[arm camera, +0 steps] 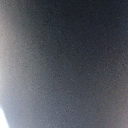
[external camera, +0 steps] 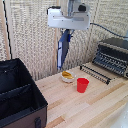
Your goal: Please shift your gripper toward the book. Carefully hold the book with your gripper. Gently transport the book using your gripper to the caddy's front section. Safely let the book go into the caddy's front area.
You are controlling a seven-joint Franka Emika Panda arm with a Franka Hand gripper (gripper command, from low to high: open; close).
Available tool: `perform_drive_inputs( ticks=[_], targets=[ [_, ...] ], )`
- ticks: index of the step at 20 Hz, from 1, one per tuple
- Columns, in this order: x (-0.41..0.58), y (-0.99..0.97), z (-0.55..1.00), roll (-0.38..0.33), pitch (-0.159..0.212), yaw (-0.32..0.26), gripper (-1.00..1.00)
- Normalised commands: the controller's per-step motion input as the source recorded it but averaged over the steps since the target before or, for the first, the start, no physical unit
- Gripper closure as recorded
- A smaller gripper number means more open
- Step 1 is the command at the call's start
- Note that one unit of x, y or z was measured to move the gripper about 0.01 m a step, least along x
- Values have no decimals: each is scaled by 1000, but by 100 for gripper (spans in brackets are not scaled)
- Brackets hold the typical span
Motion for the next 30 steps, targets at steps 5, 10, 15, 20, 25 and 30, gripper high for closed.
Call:
perform_drive_inputs(
  ticks=[5,10,15,20,25,30],
  targets=[
    [-57,222,525,112,-2,-230,100],
    [-12,407,283,70,6,-206,100],
    [15,765,21,-14,4,-147,100],
    [63,855,15,-29,1,-109,100],
    [26,855,22,-24,8,-108,100],
    [2,798,138,-20,4,-117,100]
  ],
)
